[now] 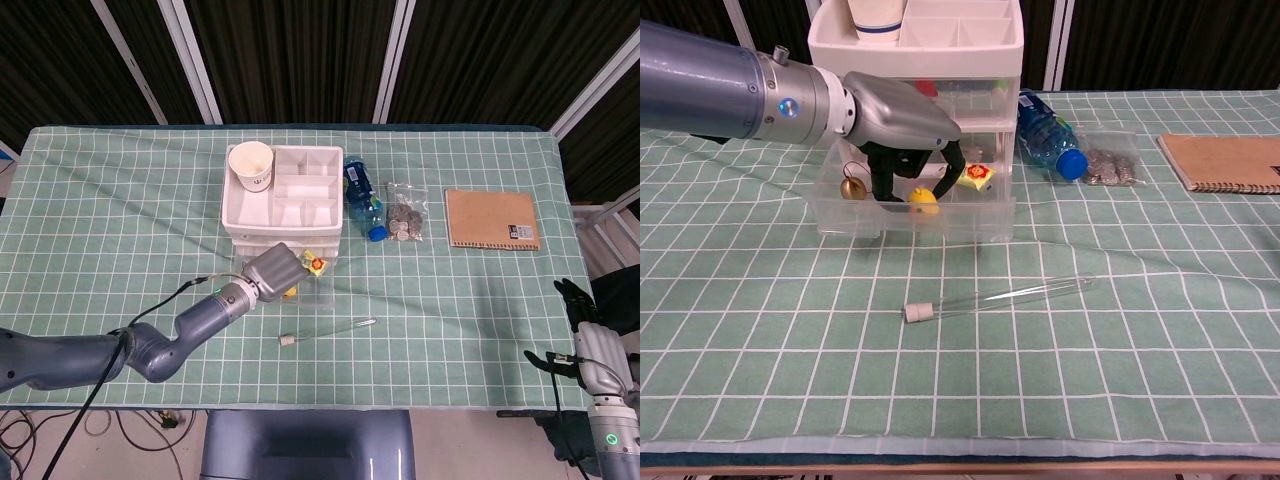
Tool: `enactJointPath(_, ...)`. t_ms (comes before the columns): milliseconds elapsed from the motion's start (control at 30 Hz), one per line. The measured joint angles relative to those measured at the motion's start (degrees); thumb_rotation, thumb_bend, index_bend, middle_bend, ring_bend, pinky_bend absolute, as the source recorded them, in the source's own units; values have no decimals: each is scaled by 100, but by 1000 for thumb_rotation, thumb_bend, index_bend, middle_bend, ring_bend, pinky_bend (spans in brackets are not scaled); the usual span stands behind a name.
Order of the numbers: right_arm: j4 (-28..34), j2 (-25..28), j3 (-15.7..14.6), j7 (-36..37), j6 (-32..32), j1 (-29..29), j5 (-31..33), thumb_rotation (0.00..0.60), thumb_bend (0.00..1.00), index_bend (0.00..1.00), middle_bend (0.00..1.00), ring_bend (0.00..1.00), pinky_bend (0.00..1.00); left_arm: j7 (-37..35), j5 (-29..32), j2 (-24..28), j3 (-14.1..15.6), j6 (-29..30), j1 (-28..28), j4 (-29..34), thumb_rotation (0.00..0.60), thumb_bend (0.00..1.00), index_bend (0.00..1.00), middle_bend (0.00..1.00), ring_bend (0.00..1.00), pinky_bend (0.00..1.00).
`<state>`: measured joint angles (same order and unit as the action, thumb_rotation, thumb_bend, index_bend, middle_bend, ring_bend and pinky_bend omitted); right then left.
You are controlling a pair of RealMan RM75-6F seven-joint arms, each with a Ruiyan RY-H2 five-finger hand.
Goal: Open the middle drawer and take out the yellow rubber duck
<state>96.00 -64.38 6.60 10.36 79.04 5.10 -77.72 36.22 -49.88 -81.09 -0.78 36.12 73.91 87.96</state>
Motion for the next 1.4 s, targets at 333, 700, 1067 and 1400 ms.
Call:
enactJointPath(333,6,5,-1,14,-6,-2,-1,600,31,0,0,0,222,-63,-56,84,-1,156,13,129,600,371,550,1000,1000,1000)
enactJointPath(700,-11,4,-16,-9,9,-5,-38,600,33,0,0,0,222,-79,-155,455,-258,815,-59,775,600,372,551,1000,1000,1000)
enactJointPath(1067,-22,-2,-30,-37,48,-17,-85,600,32,0,0,0,222,186,-345,1261,-219,1937,-582,2313,600,372,551,1000,1000,1000)
enactJointPath(1400,-1,-3,-52,-79,95,-34,-135,600,33,0,0,0,222,328,-1063,1657,560,2997,-1783,2958,600,372,552,1000,1000,1000)
